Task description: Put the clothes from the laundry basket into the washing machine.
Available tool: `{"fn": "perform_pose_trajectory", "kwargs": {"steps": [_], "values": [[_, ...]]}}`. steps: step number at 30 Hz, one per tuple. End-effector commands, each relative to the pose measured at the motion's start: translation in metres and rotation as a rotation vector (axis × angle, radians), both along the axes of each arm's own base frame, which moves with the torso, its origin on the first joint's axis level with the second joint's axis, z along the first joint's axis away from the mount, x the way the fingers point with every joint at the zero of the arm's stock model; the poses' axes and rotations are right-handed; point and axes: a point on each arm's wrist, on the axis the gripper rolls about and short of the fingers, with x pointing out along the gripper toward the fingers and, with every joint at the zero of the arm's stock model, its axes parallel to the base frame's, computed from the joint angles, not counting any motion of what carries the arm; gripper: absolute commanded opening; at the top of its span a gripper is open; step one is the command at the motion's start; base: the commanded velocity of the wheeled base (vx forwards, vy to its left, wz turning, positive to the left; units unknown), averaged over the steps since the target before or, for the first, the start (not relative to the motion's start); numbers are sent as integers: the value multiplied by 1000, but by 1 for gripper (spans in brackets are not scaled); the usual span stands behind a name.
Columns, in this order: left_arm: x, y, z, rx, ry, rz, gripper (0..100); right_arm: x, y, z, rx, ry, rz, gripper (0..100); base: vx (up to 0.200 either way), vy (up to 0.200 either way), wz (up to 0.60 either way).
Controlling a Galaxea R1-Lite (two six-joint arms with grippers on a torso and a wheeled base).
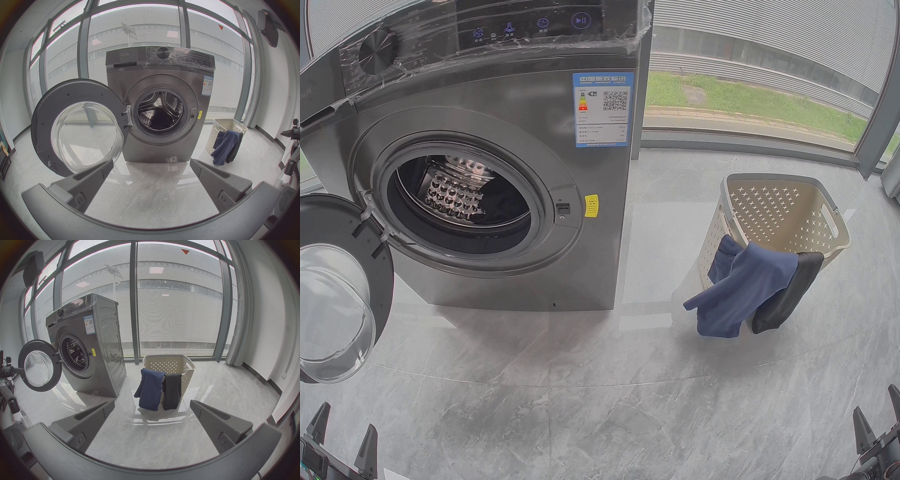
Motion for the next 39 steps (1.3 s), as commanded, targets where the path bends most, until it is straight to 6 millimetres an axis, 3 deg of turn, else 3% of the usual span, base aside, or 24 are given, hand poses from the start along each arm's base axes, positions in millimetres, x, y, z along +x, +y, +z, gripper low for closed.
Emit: {"fn": "perform_pose_trajectory", "kwargs": {"steps": [1, 11, 23, 39], "values": [[1, 0, -5, -5, 10, -1, 100, 0, 0, -3, 0, -1, 0, 100, 0, 0, 0], [1, 0, -5, 14, 10, -4, 100, 0, 0, -3, 0, -1, 0, 100, 0, 0, 0], [1, 0, -5, 3, 10, 6, 100, 0, 0, -3, 0, -1, 0, 100, 0, -200, 0], [1, 0, -5, -1, 10, 6, 100, 0, 0, -3, 0, -1, 0, 100, 0, -13, 0]]}}
